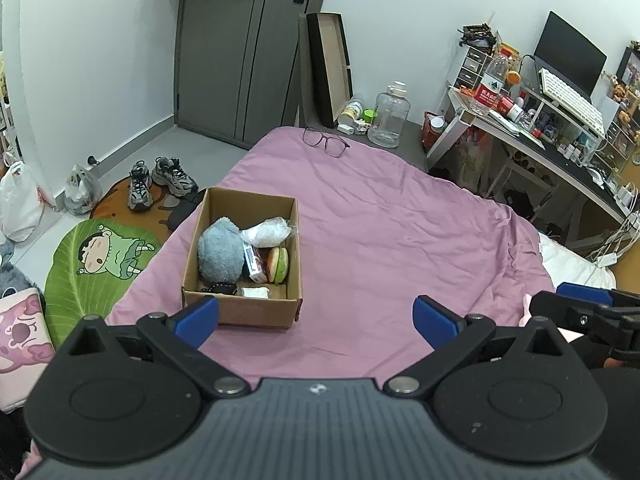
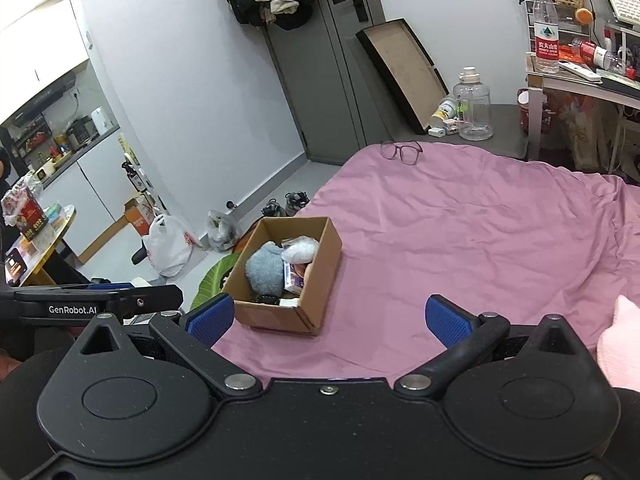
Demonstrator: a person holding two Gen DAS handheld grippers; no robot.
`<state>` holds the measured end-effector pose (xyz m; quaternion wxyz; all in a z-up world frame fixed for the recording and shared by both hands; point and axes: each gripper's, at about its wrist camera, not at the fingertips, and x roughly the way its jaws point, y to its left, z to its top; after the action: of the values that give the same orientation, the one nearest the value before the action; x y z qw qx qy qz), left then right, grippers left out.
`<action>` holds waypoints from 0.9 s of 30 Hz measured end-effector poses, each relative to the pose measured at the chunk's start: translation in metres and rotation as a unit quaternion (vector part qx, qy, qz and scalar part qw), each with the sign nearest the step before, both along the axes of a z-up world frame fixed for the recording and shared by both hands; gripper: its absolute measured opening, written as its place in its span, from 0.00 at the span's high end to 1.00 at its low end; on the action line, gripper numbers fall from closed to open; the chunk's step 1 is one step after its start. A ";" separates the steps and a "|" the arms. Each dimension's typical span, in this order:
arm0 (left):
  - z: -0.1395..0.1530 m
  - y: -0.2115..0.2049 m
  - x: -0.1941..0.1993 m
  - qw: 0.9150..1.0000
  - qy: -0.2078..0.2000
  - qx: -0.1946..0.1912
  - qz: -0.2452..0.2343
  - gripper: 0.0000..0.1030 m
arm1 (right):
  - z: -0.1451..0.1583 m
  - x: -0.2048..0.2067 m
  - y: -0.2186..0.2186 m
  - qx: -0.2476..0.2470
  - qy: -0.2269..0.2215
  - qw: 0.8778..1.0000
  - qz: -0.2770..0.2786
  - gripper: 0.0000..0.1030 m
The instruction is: Organize soft objects
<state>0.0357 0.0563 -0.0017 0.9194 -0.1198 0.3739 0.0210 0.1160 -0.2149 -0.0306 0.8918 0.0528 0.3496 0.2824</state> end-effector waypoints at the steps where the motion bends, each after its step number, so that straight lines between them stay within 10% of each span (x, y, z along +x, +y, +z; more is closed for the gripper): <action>1: 0.000 -0.001 0.000 1.000 -0.001 0.002 0.003 0.01 | 0.000 -0.001 -0.001 0.000 0.000 1.000 0.000 0.00; 27: 0.001 -0.023 0.001 0.998 -0.014 0.055 0.006 0.01 | -0.008 0.001 -0.014 0.019 0.021 0.999 -0.018 0.00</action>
<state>0.0366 0.0337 -0.0008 0.9297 -0.0711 0.3585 0.0452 0.1165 -0.2290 -0.0390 0.8881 0.0821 0.3614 0.2719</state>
